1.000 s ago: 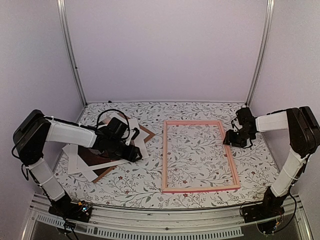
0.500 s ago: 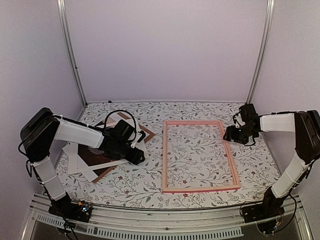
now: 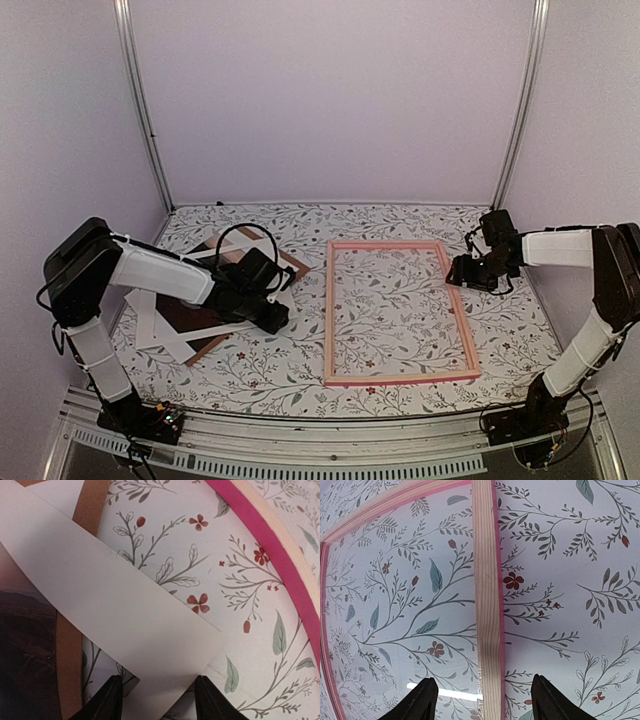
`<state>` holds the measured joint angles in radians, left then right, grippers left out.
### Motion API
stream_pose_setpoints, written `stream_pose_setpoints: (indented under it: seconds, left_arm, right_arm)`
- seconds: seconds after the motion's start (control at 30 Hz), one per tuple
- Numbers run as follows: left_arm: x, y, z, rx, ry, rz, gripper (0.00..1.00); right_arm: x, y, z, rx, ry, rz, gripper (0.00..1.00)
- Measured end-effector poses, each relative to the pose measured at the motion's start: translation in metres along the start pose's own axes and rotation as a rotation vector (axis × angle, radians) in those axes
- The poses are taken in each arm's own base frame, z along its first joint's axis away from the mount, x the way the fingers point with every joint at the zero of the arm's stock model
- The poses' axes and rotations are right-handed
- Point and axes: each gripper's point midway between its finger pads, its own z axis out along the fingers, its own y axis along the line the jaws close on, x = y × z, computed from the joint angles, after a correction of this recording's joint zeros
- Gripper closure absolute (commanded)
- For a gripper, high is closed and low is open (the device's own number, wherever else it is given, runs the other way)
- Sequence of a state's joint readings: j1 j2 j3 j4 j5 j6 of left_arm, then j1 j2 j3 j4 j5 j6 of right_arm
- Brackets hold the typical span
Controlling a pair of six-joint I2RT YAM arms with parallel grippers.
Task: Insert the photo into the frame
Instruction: Pick up the mat board from the photo.
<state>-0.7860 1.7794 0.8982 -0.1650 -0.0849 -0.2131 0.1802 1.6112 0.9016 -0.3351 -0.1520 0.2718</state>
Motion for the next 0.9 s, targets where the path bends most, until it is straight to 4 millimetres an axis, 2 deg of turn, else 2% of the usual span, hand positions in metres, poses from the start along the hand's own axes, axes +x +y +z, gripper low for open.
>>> stream_pose_setpoints:
  seconds: [0.17,0.37,0.67,0.9]
  left_arm:
    - [-0.004,-0.003,0.003,-0.032,-0.001,-0.005,0.64]
    - [-0.016,-0.016,0.008,-0.048,-0.009,0.007,0.69]
    - [-0.023,-0.019,0.009,-0.056,0.007,0.016,0.71]
    - [-0.044,-0.022,0.003,-0.053,-0.028,0.014,0.72]
  right_arm:
    - [0.003,0.001,-0.001,-0.007,0.004,0.000,0.32]
    - [0.004,0.001,-0.004,-0.012,0.002,-0.003,0.31]
    - [0.001,0.005,-0.010,-0.024,-0.017,-0.008,0.31]
    - [-0.003,0.018,-0.025,-0.056,-0.049,-0.032,0.31]
